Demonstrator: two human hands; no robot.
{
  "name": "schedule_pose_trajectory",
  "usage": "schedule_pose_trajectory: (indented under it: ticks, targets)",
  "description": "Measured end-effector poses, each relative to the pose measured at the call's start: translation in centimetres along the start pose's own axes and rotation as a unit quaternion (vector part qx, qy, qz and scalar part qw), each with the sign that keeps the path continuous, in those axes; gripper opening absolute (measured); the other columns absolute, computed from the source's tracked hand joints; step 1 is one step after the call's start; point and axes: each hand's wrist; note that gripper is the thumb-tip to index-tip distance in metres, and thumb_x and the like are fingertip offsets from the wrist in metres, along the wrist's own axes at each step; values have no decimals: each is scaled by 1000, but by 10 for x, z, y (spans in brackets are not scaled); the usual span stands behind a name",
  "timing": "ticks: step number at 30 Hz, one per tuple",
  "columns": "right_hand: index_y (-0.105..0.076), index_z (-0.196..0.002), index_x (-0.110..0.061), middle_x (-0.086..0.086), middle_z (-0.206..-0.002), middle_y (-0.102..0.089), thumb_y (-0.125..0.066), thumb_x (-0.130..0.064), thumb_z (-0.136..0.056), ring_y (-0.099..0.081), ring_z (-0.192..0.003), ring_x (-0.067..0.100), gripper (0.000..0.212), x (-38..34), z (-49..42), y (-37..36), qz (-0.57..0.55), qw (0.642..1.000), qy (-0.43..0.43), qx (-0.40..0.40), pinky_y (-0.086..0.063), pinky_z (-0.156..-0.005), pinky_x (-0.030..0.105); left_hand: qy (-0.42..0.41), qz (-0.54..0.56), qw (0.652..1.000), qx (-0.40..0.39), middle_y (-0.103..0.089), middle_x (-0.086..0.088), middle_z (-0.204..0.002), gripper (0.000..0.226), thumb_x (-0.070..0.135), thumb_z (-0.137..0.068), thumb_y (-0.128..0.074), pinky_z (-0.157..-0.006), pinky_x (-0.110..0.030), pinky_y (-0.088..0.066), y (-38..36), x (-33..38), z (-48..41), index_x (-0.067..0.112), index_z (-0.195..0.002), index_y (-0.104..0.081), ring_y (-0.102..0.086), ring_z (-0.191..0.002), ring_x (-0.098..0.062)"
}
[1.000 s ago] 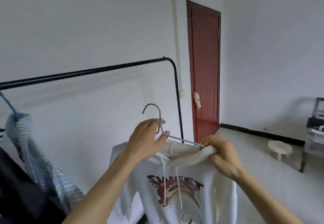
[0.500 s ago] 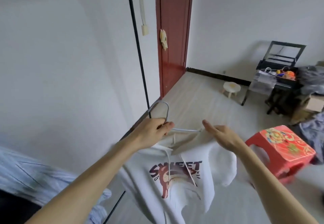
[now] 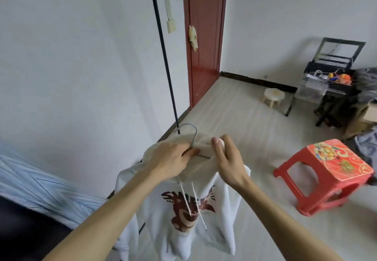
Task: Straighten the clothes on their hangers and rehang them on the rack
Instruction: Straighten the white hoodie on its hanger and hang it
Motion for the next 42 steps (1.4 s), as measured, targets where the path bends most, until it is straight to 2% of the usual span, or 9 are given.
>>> schedule_pose_trajectory:
  ticks: [5, 9, 15, 22, 25, 28, 32, 38, 42]
  targets:
    - [-61, -82, -19, -10, -80, -58, -51, -56, -89, -52, -76, 3, 39, 2, -12, 1, -21, 997, 38, -69, -40, -72, 18, 18, -18, 997, 71, -62, 19, -124, 40, 53, -99, -36, -76, -20, -40, 24, -25, 7, 31, -112, -67, -60, -104, -7]
    - [-61, -112, -38, -20, -121, -55, -35, -73, -83, -40, -121, 6, 53, 20, -35, 9, 134, 989, 24, -48, -31, -105, 35, 86, 72, 994, 15, -57, 9, -66, 57, 67, -90, -33, -54, -28, -38, 32, -32, 20, 18, -75, -58, -51, -55, -9]
    - [-69, -84, -17, 9, -83, -70, -42, -47, -98, -60, -74, 22, 43, -3, -63, -17, 192, 946, 4, -261, -45, -69, 35, 53, 30, 997, -45, -52, 6, -58, 42, 62, -93, -37, -50, -27, -36, 39, -9, 16, 27, -77, -53, -48, -52, -9]
    - [-59, -102, -20, -1, -91, -65, -35, -63, -94, -59, -83, 20, 49, 10, -53, -28, 232, 940, -5, -249, -44, -71, 34, 106, 52, 993, -19, -55, 3, -60, 47, 61, -94, -41, -52, -30, -36, 41, -30, 21, 18, -78, -54, -49, -54, -12]
    - [-58, -86, -15, 1, -77, -62, -36, -50, -97, -58, -75, 23, 43, 21, -46, -29, 224, 944, 24, -242, -44, -66, 32, 118, 54, 991, -25, -66, -2, -72, 52, 62, -93, -41, -55, -33, -40, 42, -41, 20, 15, -84, -59, -50, -54, -15]
    - [-50, -76, -5, 6, -69, -56, -38, -30, -101, -52, -66, 27, 37, 30, -41, -33, 194, 968, 53, -151, -35, -56, 33, 128, 71, 988, -39, -67, 9, -71, 52, 66, -91, -41, -53, -31, -38, 41, -46, 19, 19, -81, -61, -45, -47, -8]
    - [-52, -84, -3, 6, -72, -58, -34, -39, -103, -52, -66, 22, 44, 31, -45, -36, 142, 984, 3, -105, -37, -58, 35, 142, 103, 983, -54, -55, 29, -54, 48, 67, -91, -41, -53, -28, -34, 45, -43, 18, 25, -76, -60, -41, -41, -4]
    - [-67, -91, -33, -15, -82, -66, -48, -46, -98, -59, -78, 4, 23, 9, -63, -30, 109, 970, 33, -213, -42, -68, 21, 128, 111, 984, -45, -58, 29, -57, 48, 63, -93, -42, -52, -24, -33, 51, -36, 11, 22, -75, -60, -44, -43, 1]
    - [-47, -70, -44, -18, -71, -53, -31, -65, -95, -51, -69, 2, 37, 12, -63, -22, 142, 966, 67, -204, -40, -69, 23, 122, 132, 984, -21, -60, 17, -57, 41, 58, -94, -46, -49, -19, -31, 57, -39, 16, 26, -75, -62, -40, -44, -4]
Point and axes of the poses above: each hand's wrist, its own z-axis away from the middle knuckle, its own y-axis out of the back of the hand, x = y × z
